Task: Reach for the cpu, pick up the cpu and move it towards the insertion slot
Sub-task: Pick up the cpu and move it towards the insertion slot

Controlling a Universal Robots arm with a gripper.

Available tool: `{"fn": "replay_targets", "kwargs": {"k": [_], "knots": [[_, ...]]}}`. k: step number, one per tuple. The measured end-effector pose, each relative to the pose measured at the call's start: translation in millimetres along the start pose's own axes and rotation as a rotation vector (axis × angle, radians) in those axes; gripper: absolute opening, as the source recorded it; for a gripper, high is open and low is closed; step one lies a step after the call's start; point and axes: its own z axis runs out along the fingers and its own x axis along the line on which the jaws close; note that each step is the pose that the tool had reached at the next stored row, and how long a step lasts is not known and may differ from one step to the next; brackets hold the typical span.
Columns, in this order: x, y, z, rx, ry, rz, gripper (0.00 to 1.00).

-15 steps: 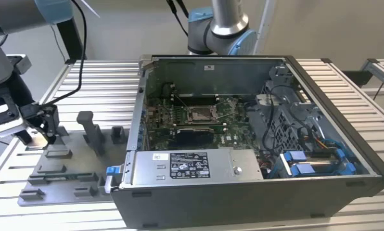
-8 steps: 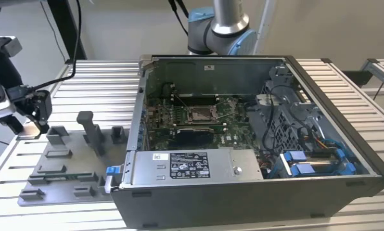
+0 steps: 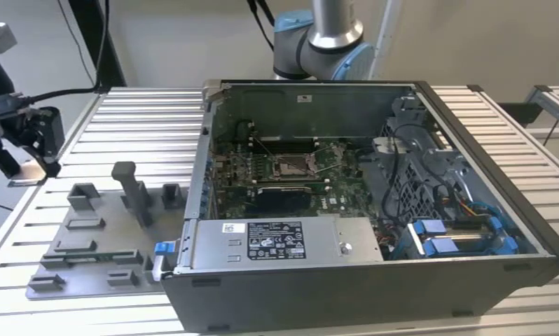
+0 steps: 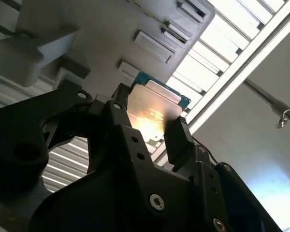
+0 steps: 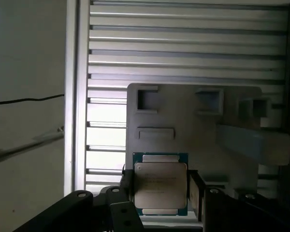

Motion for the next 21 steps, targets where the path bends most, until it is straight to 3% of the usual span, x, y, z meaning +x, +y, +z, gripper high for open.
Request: {"fn": "replay_targets", "kwargs": {"k": [8,17,21], "knots": [[-0.3,1.4,-36.0,0.0002,-0.0001,0.0,0.0],[-0.4,1.6,-37.3,0.0023,-0.0002,0.0,0.0],[-4.3,1.5,-37.3,0.0023,-0.0002,0.0,0.0]]}}
